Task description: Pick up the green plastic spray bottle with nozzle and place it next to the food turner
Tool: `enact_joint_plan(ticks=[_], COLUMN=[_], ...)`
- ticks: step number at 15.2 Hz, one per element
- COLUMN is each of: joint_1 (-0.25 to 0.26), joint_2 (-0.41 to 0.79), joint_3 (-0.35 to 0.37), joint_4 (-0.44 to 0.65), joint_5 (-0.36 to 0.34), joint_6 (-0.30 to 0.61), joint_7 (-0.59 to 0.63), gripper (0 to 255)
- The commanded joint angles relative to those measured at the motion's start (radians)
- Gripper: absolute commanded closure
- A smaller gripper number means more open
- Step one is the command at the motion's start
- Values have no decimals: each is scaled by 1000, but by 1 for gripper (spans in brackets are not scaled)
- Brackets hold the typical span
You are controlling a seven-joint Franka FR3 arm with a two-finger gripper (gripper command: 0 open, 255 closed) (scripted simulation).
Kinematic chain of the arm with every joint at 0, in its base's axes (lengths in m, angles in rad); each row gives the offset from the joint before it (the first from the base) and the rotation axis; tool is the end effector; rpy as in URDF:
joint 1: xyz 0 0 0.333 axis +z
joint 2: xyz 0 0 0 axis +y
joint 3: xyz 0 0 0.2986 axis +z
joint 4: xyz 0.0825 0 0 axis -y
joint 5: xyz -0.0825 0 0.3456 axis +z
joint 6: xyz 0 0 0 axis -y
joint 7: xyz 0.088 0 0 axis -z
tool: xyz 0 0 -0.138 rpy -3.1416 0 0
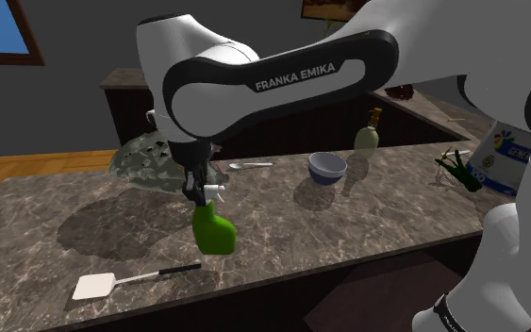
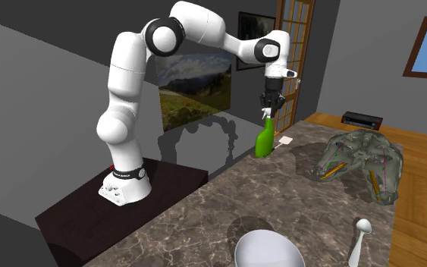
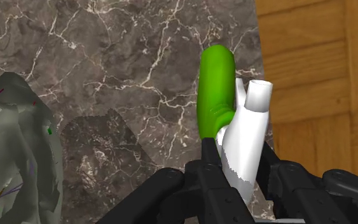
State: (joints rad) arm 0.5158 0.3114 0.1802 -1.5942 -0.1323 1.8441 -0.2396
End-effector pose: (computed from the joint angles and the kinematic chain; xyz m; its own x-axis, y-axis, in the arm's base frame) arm 0.4779 0.3679 0.4160 0.5671 0.8205 -0.0720 0.8236 -0.5645 0.0547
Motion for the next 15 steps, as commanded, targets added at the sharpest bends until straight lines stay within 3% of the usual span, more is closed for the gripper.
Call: enact_joint_plan(ticks=[1,10,11,15], joint_1=[0,0,0,0], joint_2=[6,11,11,11], joint_3=[-1,-1,-1,-1], joint_4=[-16,-33,-33,-33], joint_5=[-2,-4,-4,-4], joint_6=[23,44,44,44], joint_7=[2,5,5,5], gripper=[255,255,0,0])
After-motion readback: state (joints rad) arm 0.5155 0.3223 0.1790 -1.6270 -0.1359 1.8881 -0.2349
